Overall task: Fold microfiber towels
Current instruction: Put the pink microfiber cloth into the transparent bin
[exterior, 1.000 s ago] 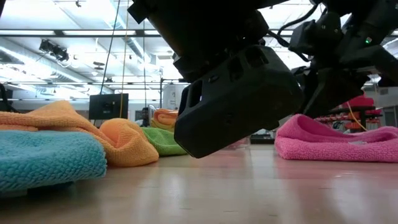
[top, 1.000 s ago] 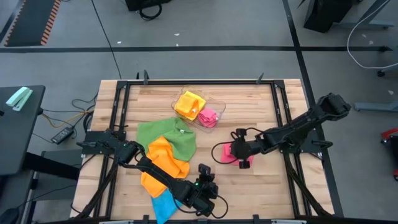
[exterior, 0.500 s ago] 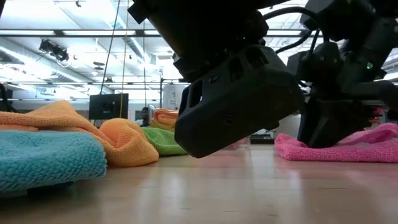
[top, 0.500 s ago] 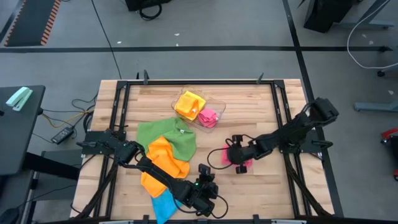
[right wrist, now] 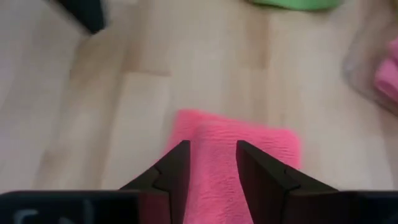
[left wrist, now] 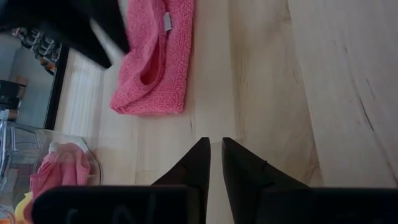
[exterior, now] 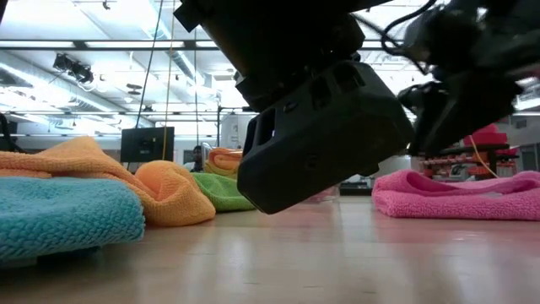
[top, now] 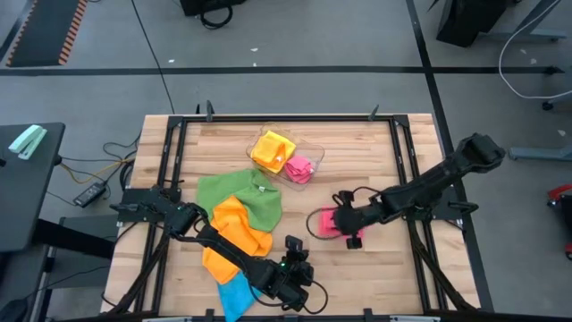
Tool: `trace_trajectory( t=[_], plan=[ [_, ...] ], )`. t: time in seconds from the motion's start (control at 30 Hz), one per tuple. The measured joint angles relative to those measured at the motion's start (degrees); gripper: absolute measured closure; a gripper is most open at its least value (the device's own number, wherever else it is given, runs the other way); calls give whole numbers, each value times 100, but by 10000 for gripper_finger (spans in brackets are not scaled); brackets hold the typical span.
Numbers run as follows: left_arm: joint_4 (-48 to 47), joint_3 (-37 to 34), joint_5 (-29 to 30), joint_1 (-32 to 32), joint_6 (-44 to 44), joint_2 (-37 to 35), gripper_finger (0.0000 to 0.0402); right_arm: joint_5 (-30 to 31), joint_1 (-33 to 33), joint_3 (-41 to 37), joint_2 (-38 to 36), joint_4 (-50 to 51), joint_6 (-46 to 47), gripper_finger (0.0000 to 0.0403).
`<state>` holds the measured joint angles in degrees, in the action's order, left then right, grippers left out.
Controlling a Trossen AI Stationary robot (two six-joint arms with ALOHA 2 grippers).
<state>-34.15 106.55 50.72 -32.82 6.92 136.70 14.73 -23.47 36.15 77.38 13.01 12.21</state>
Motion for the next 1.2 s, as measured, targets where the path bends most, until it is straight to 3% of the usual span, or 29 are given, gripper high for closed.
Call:
trace_trajectory(
  t=[0.33, 0.47, 0.6, 0.83, 1.0, 1.2],
  plan=[
    [-35, 2, 0, 0, 2, 0, 347, 817, -1154, 1, 149, 620, 416, 190],
    [-35, 2, 0, 0, 2, 0, 354, 1325, -1378, 7, 270, 765, 782, 148],
    [-35, 2, 0, 1, 2, 0, 355, 1462, -1394, 210, 687, 902, 1079, 122],
    [-37, 2, 0, 0, 22, 0, 349, 1594, -1420, 1455, 1875, 2433, 1475, 116],
    [-88, 2, -2, -33, 39, 0, 355, 1575, -1420, 1896, 2458, 2640, 1487, 116],
    [-211, 2, -3, -90, 84, 0, 356, 1709, -1387, 1937, 2579, 2797, 1637, 116]
  ],
)
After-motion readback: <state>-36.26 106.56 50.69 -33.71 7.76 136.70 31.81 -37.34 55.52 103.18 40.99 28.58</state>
